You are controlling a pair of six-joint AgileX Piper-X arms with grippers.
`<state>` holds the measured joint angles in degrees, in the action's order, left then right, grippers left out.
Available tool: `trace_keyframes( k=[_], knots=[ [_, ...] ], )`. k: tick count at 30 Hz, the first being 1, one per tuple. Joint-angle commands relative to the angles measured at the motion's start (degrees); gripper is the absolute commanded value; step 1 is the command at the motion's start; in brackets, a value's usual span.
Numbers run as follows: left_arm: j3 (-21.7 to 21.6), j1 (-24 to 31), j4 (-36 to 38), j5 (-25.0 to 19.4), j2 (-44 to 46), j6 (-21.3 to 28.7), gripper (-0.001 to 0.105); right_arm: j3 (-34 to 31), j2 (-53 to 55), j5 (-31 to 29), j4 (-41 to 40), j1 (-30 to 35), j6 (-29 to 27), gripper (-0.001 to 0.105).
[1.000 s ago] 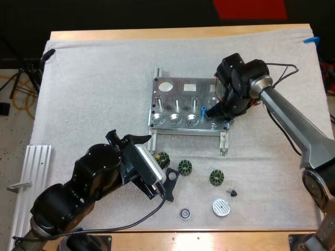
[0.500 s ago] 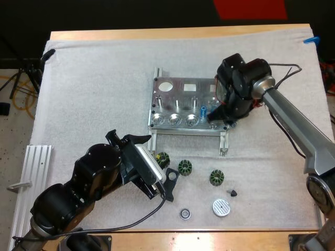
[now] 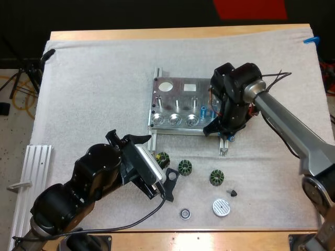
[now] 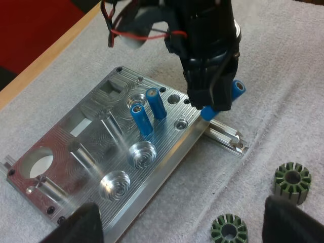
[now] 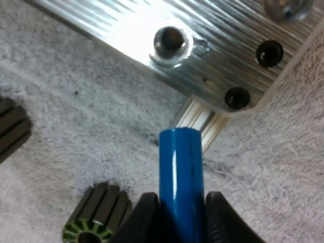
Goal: Load cells from left to right
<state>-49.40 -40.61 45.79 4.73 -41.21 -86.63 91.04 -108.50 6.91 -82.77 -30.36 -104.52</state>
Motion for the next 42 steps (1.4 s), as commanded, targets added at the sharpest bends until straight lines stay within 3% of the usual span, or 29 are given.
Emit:
trace_keyframes(
  k=[1,14,21,42],
  knots=[
    [-0.2,0.0,-0.8,0.2,0.3,-1.0,0.065,0.0,-0.4,0.6,-0.7,0.1,-0.7,0.0],
    [-0.2,0.0,-0.8,0.2,0.3,-1.0,0.065,-0.5,-1.5,0.4,1.7,0.1,-0.7,0.0],
    [-0.2,0.0,-0.8,0.2,0.3,-1.0,0.065,-0.5,-1.5,-6.9,5.2,0.1,1.9,0.0],
    [-0.2,0.0,-0.8,0.2,0.3,-1.0,0.065,-0.4,-0.3,-9.8,13.0,0.1,5.8,0.0]
  ],
)
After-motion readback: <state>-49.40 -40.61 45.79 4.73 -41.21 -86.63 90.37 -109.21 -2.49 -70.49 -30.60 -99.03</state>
